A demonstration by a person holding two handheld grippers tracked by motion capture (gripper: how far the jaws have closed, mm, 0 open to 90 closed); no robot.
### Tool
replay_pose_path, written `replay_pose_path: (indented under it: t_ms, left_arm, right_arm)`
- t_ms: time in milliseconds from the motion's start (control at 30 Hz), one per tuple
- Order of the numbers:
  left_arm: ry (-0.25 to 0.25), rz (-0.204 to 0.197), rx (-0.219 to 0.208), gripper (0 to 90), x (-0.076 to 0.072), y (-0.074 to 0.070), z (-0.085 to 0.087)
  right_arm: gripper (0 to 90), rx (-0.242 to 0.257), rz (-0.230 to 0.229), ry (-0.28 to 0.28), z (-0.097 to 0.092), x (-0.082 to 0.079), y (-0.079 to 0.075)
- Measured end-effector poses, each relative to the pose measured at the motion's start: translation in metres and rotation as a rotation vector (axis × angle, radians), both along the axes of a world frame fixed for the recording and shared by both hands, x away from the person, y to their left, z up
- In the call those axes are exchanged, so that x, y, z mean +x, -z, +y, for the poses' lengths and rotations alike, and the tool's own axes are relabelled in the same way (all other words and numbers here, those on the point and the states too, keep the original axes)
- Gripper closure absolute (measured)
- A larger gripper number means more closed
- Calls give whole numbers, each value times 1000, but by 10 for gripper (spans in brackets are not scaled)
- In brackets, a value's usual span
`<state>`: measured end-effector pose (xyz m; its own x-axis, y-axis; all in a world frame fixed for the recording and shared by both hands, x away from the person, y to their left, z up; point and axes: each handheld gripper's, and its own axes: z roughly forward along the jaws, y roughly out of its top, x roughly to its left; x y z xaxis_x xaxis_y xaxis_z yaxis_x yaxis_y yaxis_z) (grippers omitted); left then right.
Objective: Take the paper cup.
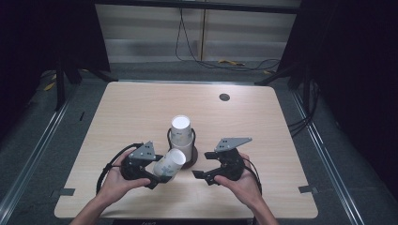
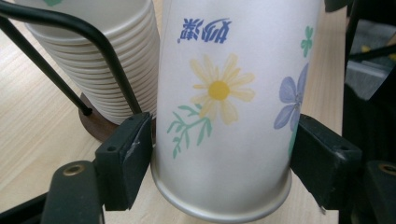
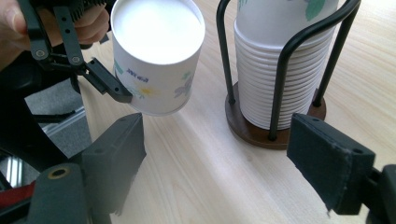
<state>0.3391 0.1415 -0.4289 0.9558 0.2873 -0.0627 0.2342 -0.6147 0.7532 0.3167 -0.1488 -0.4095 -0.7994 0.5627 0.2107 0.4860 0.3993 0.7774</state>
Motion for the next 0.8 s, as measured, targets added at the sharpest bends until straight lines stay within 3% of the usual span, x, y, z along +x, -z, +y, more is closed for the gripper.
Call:
replay_pose_path:
  t_ms: [200,467,800]
  left_arm:
    - [32,-13,61,254,0,-2,-7]
    - [43,-10,69,256,3,-8,-11]
    - [49,-28,128,256,3,-9,-15]
  right_arm:
    - [212,-28,6,-30,5,2,-4]
    - [232,-76,47,-76,11,4,-1]
    - [256,-127,68,-117,13,5,-4]
